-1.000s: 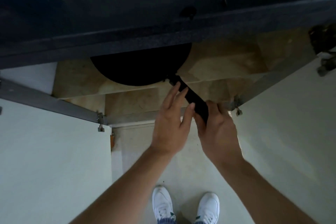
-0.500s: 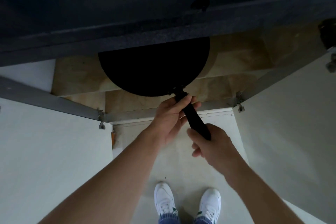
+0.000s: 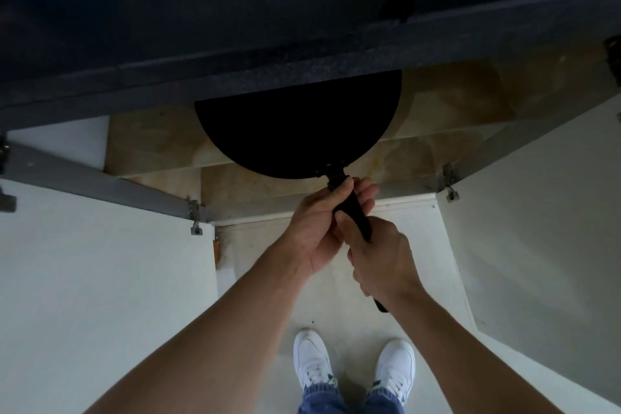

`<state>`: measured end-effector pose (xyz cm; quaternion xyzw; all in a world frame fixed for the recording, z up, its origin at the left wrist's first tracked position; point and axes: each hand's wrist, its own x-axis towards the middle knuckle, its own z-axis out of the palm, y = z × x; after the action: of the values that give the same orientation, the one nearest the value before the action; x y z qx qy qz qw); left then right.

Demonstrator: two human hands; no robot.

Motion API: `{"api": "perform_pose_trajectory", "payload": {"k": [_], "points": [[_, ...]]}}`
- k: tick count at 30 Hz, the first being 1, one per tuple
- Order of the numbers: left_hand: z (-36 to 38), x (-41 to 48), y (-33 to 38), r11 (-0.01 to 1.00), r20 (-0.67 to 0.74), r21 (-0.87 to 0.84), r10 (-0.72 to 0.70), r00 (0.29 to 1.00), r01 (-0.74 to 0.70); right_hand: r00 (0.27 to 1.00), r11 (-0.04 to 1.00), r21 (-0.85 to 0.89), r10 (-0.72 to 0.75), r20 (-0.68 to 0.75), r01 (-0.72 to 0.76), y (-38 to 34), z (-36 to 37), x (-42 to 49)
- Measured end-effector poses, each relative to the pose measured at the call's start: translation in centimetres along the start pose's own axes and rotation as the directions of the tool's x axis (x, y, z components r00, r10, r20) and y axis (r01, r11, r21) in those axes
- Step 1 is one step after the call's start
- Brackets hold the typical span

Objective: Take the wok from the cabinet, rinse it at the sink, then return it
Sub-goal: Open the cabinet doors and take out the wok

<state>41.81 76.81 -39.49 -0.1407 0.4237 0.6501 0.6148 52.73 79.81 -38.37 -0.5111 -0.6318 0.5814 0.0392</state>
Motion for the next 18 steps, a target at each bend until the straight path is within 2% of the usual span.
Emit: {"api": "perform_pose_trajectory", "payload": {"k": [6,18], "points": [[0.2,-3.1,-1.0,0.999,-0.023,-0.014,-0.040,0.999,0.040,0.999,0.989,-0.147,-0.013,-0.053,0.005,0.4,0.4,-2.9],[-0.2,-16.8,-7.6,0.983,-0.112,-0.023,-0.182,0.977,0.181,0.979,0.973,-0.111,0.196,-0.055,-0.201,1.7,0.7,-18.7]]}}
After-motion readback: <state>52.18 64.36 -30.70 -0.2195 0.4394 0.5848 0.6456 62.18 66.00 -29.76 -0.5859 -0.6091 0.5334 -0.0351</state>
